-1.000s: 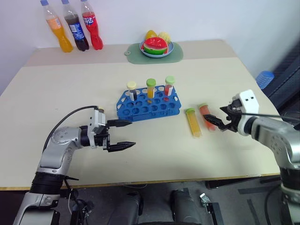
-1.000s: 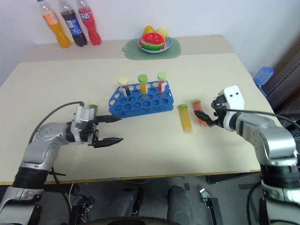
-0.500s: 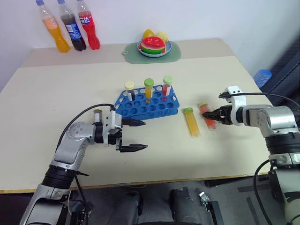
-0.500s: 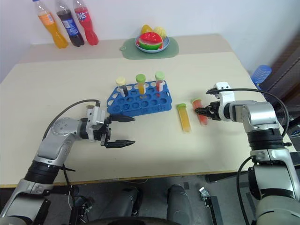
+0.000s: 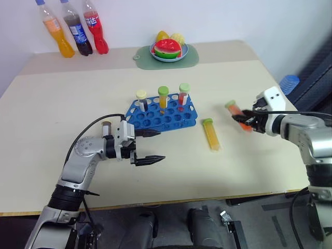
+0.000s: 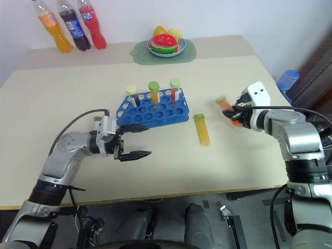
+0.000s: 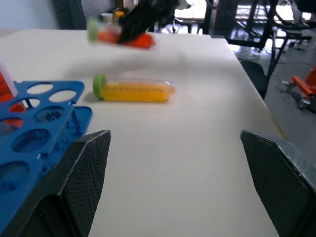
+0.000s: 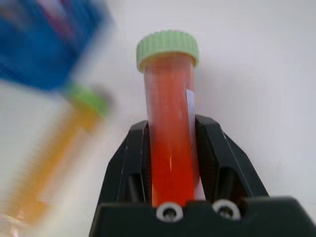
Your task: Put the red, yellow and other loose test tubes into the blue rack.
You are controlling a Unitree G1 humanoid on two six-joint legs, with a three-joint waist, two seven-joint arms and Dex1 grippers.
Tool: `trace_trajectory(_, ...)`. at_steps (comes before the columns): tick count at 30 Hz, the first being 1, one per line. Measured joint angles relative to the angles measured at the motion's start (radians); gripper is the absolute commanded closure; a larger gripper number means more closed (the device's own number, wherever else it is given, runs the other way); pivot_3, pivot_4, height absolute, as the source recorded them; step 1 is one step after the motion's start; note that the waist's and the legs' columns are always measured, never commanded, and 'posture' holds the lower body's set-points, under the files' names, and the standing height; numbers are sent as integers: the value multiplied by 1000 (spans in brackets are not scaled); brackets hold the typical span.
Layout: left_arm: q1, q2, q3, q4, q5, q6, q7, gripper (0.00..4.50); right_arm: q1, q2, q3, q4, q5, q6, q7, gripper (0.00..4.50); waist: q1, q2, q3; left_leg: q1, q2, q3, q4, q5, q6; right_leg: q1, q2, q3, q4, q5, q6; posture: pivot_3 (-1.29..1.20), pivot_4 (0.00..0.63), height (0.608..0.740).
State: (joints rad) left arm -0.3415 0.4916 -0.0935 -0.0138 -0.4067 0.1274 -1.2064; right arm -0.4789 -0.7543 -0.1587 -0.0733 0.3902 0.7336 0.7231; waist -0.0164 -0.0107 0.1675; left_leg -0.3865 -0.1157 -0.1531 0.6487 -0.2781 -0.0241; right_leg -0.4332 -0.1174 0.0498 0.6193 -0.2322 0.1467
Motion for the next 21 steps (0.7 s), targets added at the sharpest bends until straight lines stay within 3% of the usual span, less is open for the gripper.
trace_trajectory(5, 8, -57, 1, -2, -21, 12, 46, 139, 99, 290, -60, -220, 158, -99, -56, 3691, 4, 0, 0, 0, 0, 0, 1, 0, 0, 0, 0, 0, 1, 0, -1, 0, 150, 740)
trace_trajectory(10, -7, -58, 6, 21, -36, 16, 41, 139, 73, 531, 10, -117, 65, -384, -157, 3691, 2, 0, 0, 1, 0, 0, 1, 1, -1, 0, 1, 0, 3, 1, -1, 0, 150, 740)
trace_trajectory(15, -15, -46, 38, 40, -45, 18, 40, 139, 38, 634, 86, 150, -92, -713, -193, 3691, 0, 0, 0, 1, 0, 3, 1, 1, -2, -3, 0, 0, 6, 1, -1, 0, 150, 740)
trace_trajectory(21, -3, -39, 63, 32, -65, 42, 59, 139, 20, 669, 114, 389, -159, -952, -188, 3691, -5, 0, 0, 2, 1, 8, 1, 1, -2, -7, -1, 0, 10, 1, -1, 0, 150, 740)
